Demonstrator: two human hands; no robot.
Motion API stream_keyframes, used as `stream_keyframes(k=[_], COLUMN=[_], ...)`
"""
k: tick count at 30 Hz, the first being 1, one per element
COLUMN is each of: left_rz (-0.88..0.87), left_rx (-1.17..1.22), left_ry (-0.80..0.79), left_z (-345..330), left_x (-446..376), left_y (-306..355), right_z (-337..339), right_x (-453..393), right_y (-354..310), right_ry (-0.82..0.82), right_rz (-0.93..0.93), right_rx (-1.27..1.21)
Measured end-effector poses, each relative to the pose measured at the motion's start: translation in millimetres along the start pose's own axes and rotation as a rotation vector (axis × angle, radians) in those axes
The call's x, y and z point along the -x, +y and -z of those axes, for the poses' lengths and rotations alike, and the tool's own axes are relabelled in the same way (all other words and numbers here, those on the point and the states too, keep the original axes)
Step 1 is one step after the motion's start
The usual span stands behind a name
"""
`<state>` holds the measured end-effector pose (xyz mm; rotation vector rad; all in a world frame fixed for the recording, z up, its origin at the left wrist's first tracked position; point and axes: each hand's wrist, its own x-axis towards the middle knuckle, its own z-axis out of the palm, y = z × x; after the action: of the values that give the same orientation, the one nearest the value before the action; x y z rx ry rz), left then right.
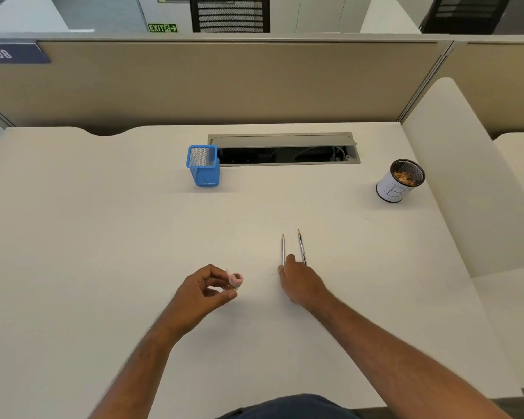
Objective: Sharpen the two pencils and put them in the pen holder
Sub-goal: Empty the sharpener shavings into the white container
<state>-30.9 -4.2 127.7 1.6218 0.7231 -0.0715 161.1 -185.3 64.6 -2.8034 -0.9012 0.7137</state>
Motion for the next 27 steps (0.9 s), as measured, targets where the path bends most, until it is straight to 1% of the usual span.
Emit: stream_keyframes(k=[7,12,15,17,20,22,24,27], left_rz=[-0.004,-0.012,-0.006,-0.014,-0.041,-0.046,-0.035,-0.025], left_rx=[-0.005,-0.017,-0.012,0.015,-0.004,-0.015,0.018,0.073], left_ry=[-0.006,-0.012,-0.016,-0.013,0.006,0.029,0.055,0.065], left_z=[2.9,0.2,-3.1,-7.9,-17.5,-24.0,-30.0,-39.9], left_x=[-3.5,-3.4,-3.8,-3.3,-1.5,-1.1,-1.5,1.4], left_y=[1.7,6.7,7.0,7.9,13.7,16.4,17.6,23.3], right_z=[-0.8,2.1,11.4,22.0,40.5,49.6,53.0,53.6], right_x=[-10.0,-10.9,-6.4,1.8,22.0,36.4,48.0,60.9], right_y=[3.6,6.1,6.2,7.0,5.9,2.2,-1.7,-7.7], right_ry=[-0.008,0.007,-0.006,-0.044,-0.131,-0.230,-0.277,-0.257], right_rz=[0.061,0.064,0.053,0.074,0.140,0.156,0.195,0.255], right_rx=[0.081,0.052,-0.042,-0.153,-0.448,-0.609,-0.655,-0.672])
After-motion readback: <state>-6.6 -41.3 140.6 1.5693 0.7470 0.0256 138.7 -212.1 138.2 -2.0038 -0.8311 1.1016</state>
